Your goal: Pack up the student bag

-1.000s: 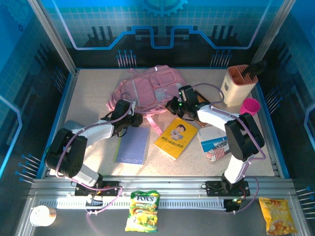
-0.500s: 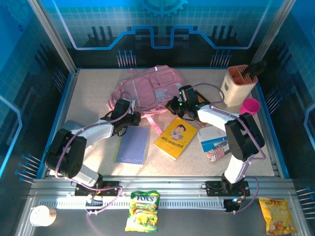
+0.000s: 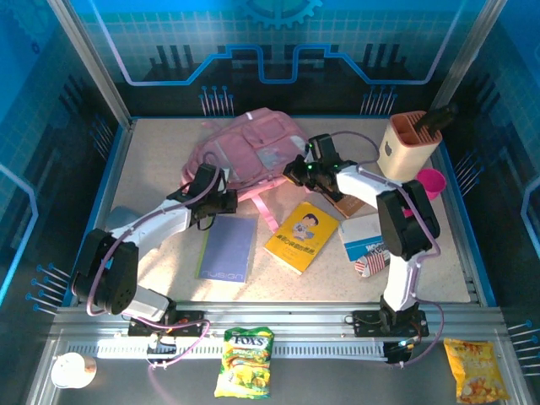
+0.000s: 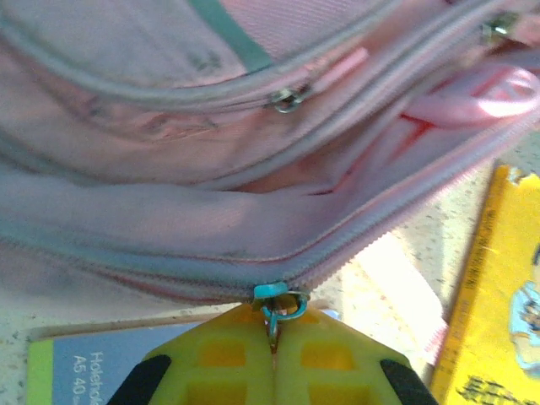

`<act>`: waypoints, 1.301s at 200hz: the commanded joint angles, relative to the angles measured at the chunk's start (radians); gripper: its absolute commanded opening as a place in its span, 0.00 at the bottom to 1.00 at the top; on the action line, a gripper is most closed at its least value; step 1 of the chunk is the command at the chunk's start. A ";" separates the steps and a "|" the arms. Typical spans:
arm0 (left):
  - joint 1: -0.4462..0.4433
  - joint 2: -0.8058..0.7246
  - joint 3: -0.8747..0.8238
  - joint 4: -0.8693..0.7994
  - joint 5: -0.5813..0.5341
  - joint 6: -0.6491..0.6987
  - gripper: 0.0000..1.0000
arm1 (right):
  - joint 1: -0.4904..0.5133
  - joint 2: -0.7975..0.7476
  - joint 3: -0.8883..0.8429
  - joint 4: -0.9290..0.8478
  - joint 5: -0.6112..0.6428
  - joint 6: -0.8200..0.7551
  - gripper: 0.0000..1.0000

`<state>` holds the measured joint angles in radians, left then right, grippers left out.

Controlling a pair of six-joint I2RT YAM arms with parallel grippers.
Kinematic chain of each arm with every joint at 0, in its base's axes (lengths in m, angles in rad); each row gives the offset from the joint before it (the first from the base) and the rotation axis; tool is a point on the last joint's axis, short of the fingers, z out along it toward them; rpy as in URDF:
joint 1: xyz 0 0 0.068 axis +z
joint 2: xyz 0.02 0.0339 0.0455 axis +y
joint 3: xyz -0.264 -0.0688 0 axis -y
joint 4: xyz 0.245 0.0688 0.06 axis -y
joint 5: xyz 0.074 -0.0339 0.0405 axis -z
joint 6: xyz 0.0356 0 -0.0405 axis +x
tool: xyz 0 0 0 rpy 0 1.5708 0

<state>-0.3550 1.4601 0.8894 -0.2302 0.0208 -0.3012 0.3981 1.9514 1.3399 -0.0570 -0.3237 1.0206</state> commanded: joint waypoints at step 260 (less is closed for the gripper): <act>-0.075 0.338 0.426 -0.446 0.212 -0.013 0.00 | 0.183 0.083 -0.084 0.158 0.089 0.317 0.49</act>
<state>-0.4221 1.7874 1.2785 -0.6292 0.1860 -0.3149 0.5758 2.0022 1.2228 0.0746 -0.2211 1.3331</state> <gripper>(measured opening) 0.049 0.519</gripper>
